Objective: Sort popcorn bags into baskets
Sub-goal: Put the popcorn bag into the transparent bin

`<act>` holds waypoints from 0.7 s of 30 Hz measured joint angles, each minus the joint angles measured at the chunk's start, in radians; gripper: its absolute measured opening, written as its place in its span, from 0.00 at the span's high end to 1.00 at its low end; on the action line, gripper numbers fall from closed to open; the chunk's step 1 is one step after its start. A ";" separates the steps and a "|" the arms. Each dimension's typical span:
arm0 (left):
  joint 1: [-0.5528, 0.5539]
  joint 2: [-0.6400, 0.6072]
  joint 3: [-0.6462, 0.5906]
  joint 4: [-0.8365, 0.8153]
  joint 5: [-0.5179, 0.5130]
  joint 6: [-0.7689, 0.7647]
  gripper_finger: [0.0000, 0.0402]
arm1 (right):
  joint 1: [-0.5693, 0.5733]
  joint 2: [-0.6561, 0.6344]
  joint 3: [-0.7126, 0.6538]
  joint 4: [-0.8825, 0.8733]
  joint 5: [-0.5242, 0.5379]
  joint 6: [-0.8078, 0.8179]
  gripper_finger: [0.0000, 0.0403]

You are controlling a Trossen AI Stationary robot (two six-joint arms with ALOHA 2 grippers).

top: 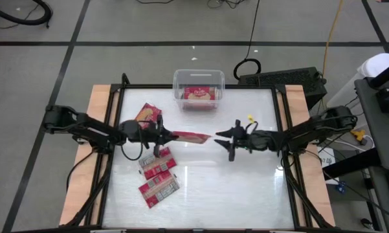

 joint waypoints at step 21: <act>-0.069 0.121 0.022 0.170 -0.081 0.002 0.93 | 0.000 0.139 0.160 0.105 -0.049 -0.246 0.69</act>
